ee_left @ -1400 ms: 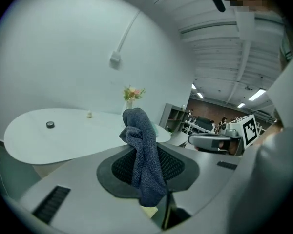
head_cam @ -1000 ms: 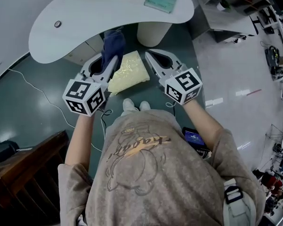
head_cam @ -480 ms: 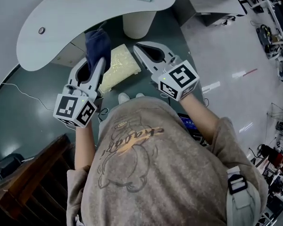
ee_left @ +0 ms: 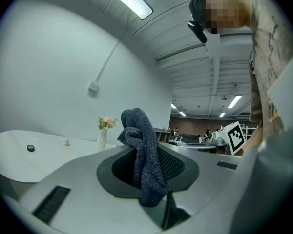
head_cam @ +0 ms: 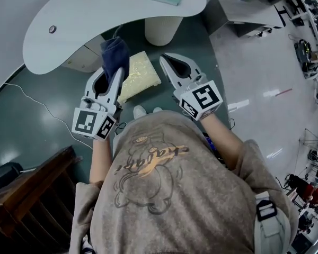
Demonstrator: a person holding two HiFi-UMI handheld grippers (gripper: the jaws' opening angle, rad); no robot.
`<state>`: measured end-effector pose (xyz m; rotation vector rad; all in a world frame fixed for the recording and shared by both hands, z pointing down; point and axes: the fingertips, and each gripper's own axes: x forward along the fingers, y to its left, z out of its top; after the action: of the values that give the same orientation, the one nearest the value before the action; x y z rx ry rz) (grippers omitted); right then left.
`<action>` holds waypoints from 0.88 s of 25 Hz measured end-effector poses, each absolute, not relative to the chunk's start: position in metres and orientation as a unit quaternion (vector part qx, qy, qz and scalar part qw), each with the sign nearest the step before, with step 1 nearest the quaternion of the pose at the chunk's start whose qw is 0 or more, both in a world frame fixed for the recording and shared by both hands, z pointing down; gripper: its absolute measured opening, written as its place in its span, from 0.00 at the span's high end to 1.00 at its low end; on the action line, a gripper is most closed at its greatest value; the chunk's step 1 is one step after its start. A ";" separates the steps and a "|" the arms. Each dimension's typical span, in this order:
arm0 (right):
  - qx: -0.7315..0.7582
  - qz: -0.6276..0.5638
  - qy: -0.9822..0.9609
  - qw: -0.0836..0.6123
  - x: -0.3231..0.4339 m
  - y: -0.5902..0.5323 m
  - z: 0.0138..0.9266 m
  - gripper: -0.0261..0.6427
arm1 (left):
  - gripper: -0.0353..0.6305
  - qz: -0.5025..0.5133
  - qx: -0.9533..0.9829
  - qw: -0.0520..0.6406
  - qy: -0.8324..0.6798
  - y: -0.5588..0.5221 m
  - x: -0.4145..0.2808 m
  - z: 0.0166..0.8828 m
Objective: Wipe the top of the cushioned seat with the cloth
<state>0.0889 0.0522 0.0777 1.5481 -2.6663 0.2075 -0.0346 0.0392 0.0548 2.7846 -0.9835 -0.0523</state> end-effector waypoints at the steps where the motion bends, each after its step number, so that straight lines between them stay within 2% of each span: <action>1: 0.503 0.068 -0.861 0.028 0.090 0.051 0.082 0.95 | 0.80 -0.019 0.938 0.093 -0.334 0.039 -0.034 0.058; 22: 0.505 0.080 -0.859 0.037 0.109 0.035 0.108 0.96 | 0.80 0.020 0.906 0.095 -0.412 0.018 -0.044 0.087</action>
<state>0.1093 0.0346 0.1076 1.5512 -2.6362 0.2450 -0.0435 0.0179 0.0873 2.6860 -1.2214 0.0594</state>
